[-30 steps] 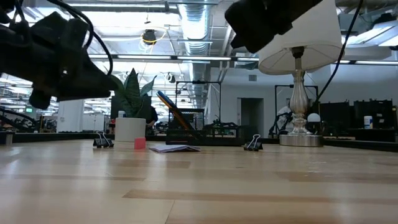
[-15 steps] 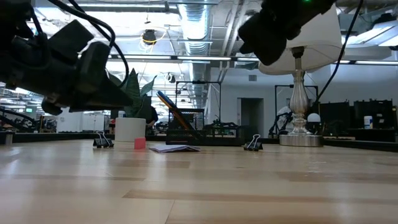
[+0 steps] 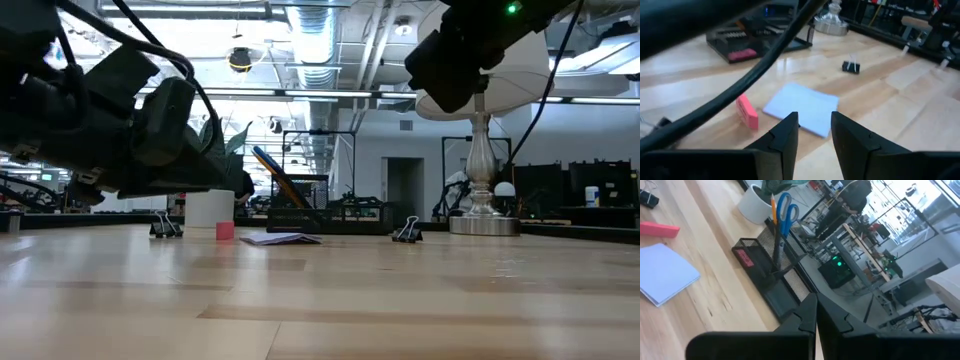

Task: Pick and place office supplies into organizer
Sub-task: Put the eraser into the desk organizer

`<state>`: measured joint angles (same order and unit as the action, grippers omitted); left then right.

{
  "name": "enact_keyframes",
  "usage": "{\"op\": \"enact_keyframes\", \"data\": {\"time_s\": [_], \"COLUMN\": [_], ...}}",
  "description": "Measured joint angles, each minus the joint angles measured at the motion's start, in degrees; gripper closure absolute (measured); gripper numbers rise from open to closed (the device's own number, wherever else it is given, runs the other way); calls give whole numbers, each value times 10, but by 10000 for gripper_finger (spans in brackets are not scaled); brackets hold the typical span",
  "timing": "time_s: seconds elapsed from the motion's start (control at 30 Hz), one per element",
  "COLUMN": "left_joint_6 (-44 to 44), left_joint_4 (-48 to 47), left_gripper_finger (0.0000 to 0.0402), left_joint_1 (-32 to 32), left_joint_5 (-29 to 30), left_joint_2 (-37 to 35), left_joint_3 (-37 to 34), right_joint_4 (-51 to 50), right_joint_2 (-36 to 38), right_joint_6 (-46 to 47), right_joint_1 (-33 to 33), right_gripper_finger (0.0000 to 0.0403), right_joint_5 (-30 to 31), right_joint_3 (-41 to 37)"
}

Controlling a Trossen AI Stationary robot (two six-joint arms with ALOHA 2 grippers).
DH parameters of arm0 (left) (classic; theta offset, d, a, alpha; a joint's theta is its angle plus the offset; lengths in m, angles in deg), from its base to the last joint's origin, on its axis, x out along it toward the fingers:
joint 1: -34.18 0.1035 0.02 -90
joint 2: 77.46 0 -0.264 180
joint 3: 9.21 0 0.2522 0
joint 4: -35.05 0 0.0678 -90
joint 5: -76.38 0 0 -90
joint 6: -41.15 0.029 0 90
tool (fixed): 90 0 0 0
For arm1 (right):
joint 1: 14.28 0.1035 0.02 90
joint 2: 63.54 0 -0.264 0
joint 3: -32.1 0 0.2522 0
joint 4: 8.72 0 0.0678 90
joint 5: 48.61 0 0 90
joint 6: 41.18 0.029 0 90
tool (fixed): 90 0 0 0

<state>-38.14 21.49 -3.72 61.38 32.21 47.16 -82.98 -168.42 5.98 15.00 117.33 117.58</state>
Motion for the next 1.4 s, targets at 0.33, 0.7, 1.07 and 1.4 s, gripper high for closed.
{"op": "enact_keyframes", "data": {"time_s": [0.33,0.7,1.07,1.4], "left_joint_6": [-9,-31,-49,-49], "left_joint_4": [-26,-83,-60,-51], "left_gripper_finger": [313,313,313,313], "left_joint_1": [-4,18,44,39], "left_joint_5": [-46,-104,-133,-83], "left_joint_2": [2,2,27,83], "left_joint_3": [0,0,0,23], "right_joint_4": [-5,-5,-6,-18], "right_joint_2": [0,0,0,0], "right_joint_6": [0,0,-1,-6], "right_joint_1": [-1,-1,-1,-2], "right_gripper_finger": [401,401,401,401], "right_joint_5": [7,6,6,5], "right_joint_3": [0,0,0,0]}}
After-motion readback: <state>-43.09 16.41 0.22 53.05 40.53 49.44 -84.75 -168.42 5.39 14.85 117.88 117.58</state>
